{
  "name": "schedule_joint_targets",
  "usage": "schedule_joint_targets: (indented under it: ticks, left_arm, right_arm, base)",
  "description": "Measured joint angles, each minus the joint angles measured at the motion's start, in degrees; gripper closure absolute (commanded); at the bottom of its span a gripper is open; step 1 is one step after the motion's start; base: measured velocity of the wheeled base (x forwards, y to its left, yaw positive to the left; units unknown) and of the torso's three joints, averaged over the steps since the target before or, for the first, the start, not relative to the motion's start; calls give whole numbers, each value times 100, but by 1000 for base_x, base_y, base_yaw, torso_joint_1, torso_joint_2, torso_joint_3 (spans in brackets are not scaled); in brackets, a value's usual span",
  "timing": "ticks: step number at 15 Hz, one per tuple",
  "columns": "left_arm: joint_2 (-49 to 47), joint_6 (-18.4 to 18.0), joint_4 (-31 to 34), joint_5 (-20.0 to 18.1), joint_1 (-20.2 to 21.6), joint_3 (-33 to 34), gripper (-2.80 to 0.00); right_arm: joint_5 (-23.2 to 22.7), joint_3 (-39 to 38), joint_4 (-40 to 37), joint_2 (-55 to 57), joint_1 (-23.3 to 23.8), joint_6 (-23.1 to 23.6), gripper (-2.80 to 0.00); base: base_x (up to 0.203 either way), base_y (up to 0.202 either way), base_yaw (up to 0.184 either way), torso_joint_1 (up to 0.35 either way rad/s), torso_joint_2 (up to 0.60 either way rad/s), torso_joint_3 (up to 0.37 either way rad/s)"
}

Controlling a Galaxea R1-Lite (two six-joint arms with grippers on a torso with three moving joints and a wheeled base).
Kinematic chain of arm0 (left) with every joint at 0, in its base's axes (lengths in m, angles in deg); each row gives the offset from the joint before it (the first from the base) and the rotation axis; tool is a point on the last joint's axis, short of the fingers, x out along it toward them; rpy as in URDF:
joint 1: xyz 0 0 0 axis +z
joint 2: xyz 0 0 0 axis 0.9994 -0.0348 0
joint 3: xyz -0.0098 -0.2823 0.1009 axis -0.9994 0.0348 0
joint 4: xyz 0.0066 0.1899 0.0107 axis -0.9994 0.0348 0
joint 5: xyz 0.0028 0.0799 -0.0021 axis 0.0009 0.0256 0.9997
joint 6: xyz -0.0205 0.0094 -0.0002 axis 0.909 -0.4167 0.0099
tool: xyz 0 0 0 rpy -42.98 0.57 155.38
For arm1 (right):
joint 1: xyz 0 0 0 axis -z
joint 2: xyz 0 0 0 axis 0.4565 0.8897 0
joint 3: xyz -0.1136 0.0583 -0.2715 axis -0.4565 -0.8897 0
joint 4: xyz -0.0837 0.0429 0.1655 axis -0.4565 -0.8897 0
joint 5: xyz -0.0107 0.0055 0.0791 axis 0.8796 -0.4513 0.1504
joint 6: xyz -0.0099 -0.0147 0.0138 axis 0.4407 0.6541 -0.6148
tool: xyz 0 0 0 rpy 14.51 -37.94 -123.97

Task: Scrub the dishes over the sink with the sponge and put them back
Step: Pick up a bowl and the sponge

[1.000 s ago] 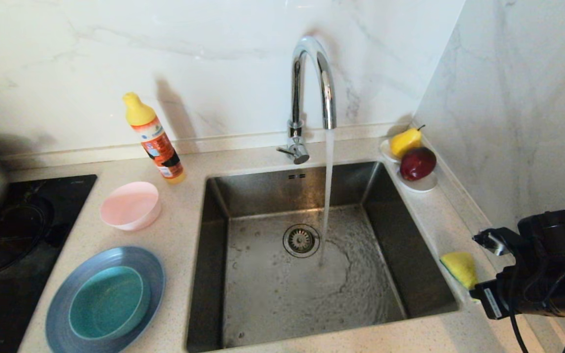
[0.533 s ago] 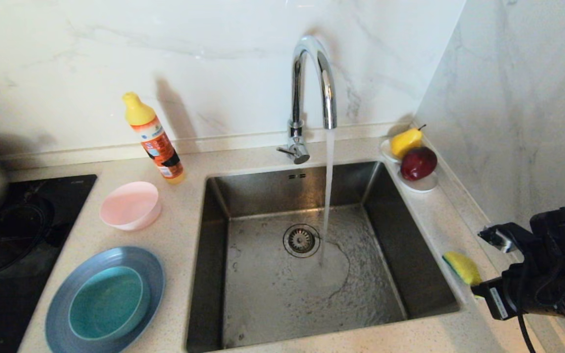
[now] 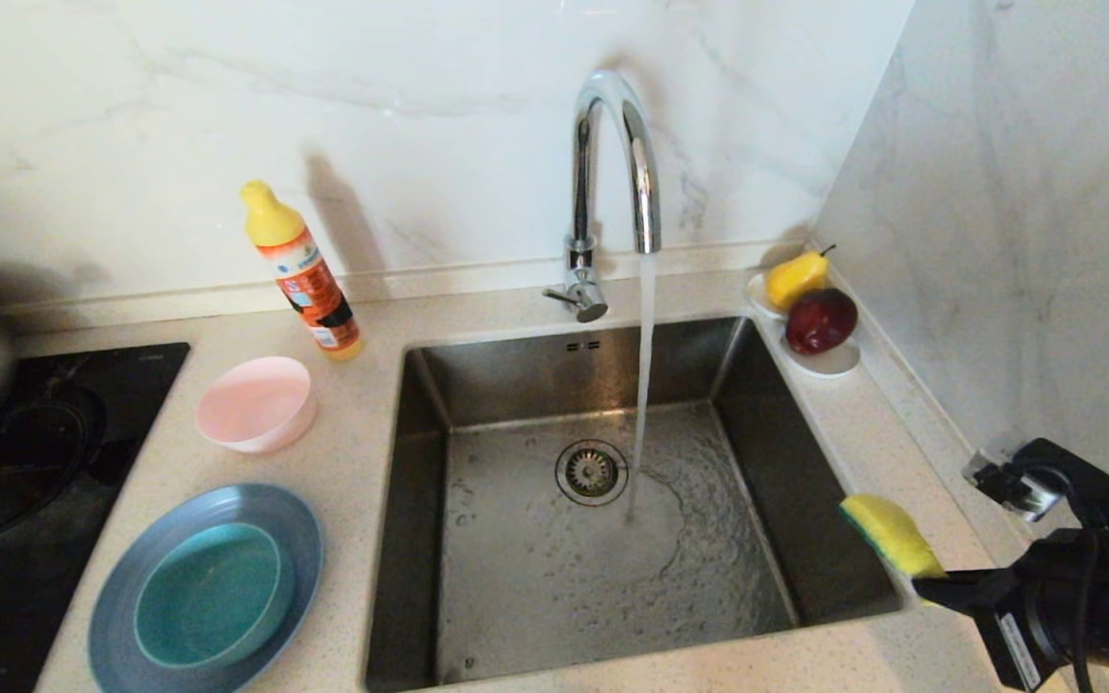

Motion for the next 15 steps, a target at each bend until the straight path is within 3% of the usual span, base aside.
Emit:
schedule_joint_targets:
  ticks: [9,15]
  left_arm:
    - [0,2,1,-5,0,2,0]
    - [-2,54,28,89,0,-4,0]
  right_arm:
    - [-14,589,-100,-121,-1147,-1372,0]
    - [4,641,-110,48,-1380,-1849,0]
  base:
    - [0,0,0,0,0,0]
    - [0,0,0,0,0,0]
